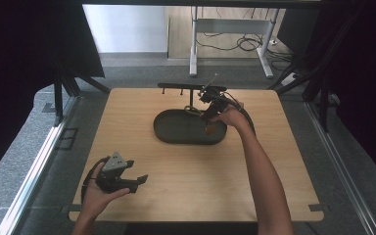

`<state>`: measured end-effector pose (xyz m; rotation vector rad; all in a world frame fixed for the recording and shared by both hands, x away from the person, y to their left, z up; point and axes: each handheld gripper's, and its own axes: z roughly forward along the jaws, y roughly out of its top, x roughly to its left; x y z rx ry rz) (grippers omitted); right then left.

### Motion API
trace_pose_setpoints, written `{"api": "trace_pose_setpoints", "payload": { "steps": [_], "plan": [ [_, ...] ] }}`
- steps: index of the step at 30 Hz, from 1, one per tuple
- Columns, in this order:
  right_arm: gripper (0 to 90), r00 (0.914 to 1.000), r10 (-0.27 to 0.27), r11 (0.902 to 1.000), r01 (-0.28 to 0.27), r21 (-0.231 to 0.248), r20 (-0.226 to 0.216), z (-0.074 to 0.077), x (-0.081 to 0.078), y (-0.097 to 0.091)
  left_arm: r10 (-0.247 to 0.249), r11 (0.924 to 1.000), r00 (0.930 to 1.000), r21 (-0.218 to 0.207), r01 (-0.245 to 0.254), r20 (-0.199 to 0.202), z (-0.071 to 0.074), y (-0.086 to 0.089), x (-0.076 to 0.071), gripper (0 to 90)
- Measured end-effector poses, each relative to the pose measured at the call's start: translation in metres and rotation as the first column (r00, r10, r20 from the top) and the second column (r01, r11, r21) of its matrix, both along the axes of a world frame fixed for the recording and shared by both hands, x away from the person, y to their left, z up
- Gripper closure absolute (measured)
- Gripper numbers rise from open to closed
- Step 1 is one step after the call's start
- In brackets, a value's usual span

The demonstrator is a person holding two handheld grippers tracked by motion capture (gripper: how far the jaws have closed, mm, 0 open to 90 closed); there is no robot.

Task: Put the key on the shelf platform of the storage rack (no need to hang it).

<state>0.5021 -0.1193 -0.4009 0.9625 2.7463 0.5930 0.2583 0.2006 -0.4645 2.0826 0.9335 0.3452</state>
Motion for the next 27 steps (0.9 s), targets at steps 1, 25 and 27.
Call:
{"api": "trace_pose_setpoints", "payload": {
  "steps": [1, 25, 27],
  "plan": [
    [66.7, 1.0, -0.006, 1.0, 0.006, 0.002, -0.002, -0.002, 0.001, 0.001, 0.0, 1.0, 1.0, 0.0, 0.0, 0.0, 0.0, 0.0, 0.0, 25.0],
    [66.2, 0.9998, -0.017, 0.9998, 0.017, -0.008, -0.011, -0.049, 0.007, 0.002, -0.004, 1.0, 1.0, 0.003, 0.004, -0.001, -0.001, -0.001, 0.0, 25.0],
    [66.1, 0.9998, -0.02, 0.9995, 0.02, -0.023, -0.006, -0.052, 0.007, 0.003, -0.004, 1.0, 1.0, 0.004, 0.004, -0.002, -0.001, -0.001, 0.0, 25.0]
  ]
}}
